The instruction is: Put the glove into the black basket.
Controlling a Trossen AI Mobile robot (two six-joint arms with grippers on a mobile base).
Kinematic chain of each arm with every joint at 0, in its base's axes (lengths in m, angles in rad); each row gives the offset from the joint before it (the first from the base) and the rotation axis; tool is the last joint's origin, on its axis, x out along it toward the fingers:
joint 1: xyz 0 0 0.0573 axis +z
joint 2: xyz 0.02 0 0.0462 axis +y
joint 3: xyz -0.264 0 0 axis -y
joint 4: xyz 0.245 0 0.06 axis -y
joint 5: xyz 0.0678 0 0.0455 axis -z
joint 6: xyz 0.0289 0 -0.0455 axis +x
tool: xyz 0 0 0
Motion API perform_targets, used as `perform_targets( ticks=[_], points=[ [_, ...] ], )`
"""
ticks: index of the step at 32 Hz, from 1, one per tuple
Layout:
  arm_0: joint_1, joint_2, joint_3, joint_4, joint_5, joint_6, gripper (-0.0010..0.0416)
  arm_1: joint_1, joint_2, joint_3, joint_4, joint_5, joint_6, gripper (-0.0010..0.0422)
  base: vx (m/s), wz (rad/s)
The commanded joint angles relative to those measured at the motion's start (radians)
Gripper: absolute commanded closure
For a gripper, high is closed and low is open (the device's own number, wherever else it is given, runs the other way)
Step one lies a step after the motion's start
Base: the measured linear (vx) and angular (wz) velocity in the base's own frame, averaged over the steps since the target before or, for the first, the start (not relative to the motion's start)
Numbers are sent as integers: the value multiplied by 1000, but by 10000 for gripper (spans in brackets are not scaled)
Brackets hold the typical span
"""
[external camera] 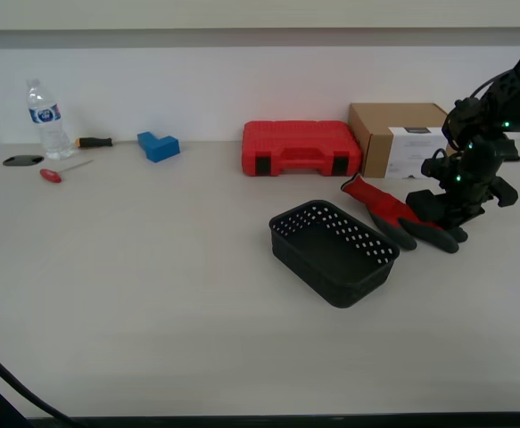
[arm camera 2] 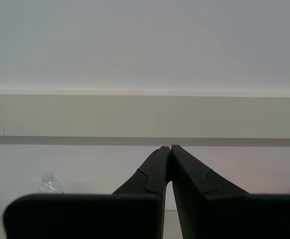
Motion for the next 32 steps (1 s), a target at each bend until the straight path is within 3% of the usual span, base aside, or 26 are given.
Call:
perform_targets(
  ticks=[1,12,23,32],
  points=[
    [1,-10,10,-2,-28,2,407,0,0,0,5,-3,0,412,0,0],
    [2,-181,28,-81,-84,11,407,0,0,0,4,-3,0,412,0,0],
    [14,-365,23,-186,-278,28,407,0,0,0,5,-3,0,412,0,0],
    [90,-504,21,-319,-349,33,407,0,0,1,5,-3,0,412,0,0]
  ],
)
